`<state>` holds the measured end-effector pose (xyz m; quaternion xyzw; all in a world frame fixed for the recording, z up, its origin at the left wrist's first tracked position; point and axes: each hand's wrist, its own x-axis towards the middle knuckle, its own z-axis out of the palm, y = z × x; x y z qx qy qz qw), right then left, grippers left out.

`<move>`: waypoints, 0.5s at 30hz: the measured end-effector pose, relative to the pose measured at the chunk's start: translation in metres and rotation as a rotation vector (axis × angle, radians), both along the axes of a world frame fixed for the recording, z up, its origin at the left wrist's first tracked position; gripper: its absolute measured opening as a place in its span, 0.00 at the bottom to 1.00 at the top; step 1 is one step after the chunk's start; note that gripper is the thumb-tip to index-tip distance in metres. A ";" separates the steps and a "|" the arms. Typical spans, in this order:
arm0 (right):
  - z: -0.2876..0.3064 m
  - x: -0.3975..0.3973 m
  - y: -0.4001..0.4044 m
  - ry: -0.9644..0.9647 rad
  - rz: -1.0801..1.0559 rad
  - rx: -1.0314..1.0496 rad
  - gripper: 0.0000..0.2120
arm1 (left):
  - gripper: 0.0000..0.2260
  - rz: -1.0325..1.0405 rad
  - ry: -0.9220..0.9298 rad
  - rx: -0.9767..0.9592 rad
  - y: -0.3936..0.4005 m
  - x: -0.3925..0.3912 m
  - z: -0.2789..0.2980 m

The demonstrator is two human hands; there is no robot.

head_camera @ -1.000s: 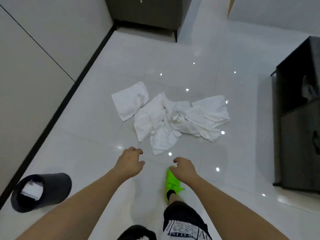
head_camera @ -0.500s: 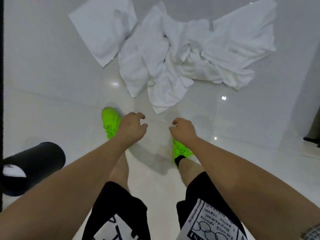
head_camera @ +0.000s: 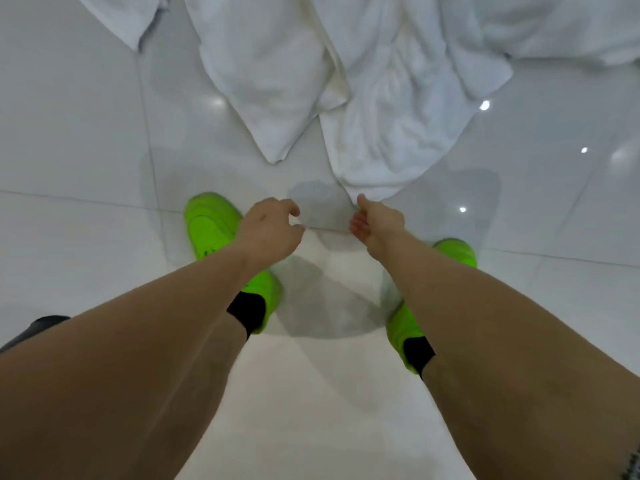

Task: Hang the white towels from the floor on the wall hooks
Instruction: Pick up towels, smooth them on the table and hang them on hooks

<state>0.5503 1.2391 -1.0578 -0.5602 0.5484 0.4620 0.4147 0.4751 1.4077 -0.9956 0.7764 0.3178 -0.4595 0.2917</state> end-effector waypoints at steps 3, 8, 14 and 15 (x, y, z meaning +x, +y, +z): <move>0.007 0.006 0.009 -0.023 -0.057 -0.023 0.06 | 0.16 -0.013 0.002 0.017 0.010 0.012 0.004; 0.094 0.020 0.013 -0.097 -0.024 -0.040 0.03 | 0.16 -0.073 -0.035 0.004 0.011 0.046 0.078; 0.288 0.100 0.013 -0.255 -0.088 0.059 0.04 | 0.18 -0.199 -0.177 -0.007 -0.004 0.117 0.248; 0.327 0.119 0.011 -0.300 -0.100 0.079 0.04 | 0.19 -0.232 -0.217 -0.003 -0.008 0.131 0.282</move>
